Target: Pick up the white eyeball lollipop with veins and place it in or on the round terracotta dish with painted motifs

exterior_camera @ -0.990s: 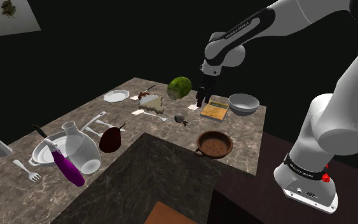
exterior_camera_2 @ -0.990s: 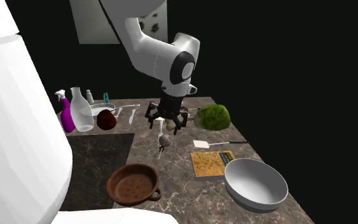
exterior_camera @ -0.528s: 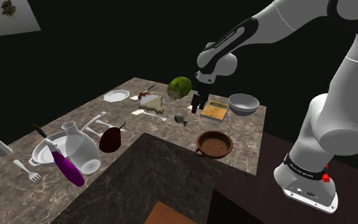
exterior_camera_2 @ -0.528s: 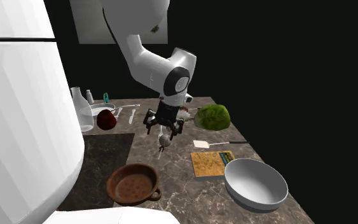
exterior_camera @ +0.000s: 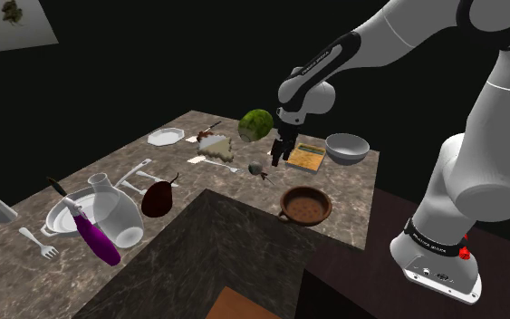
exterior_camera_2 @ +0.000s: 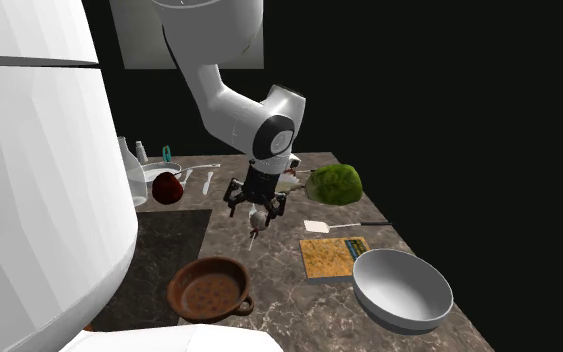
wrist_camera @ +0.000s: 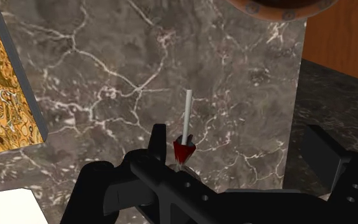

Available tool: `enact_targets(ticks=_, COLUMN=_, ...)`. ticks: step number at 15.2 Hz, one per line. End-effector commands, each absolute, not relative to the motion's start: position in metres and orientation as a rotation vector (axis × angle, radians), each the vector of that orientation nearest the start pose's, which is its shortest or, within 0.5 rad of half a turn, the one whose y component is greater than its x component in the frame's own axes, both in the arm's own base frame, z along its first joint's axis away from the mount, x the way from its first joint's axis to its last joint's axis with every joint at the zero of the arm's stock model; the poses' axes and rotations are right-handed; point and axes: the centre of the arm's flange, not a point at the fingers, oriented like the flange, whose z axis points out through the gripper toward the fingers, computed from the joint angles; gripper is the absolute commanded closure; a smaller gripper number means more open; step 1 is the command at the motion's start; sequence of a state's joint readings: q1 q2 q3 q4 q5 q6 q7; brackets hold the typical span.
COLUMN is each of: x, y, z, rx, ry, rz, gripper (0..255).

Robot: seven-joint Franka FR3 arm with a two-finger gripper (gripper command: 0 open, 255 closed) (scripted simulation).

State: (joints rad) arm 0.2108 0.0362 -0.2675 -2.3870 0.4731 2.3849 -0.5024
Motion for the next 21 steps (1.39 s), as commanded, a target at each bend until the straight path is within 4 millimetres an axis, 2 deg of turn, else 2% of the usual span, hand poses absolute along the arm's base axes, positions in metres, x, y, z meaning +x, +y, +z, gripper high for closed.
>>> enact_targets(ticks=1, x=0.493, y=-0.024, z=0.302, rx=-2.833, ry=-0.132, rz=-0.074, gripper=0)
enact_targets(ticks=2, x=0.493, y=-0.024, z=0.302, rx=-2.833, ry=-0.132, rz=-0.074, gripper=0)
enact_targets(ticks=3, x=0.493, y=-0.024, z=0.302, rx=-2.833, ry=-0.132, rz=-0.074, gripper=255)
enact_targets(ticks=12, x=0.493, y=-0.024, z=0.302, rx=-2.833, ry=-0.132, rz=-0.074, gripper=255)
enact_targets(ticks=13, x=0.493, y=-0.024, z=0.302, rx=-2.833, ry=-0.132, rz=-0.074, gripper=0)
enact_targets(ticks=20, x=0.574, y=0.037, z=0.247, rx=-3.164, ry=-0.192, rz=0.078, gripper=0)
enact_targets(ticks=21, x=0.578, y=0.040, z=0.243, rx=-3.182, ry=-0.196, rz=0.087, gripper=0)
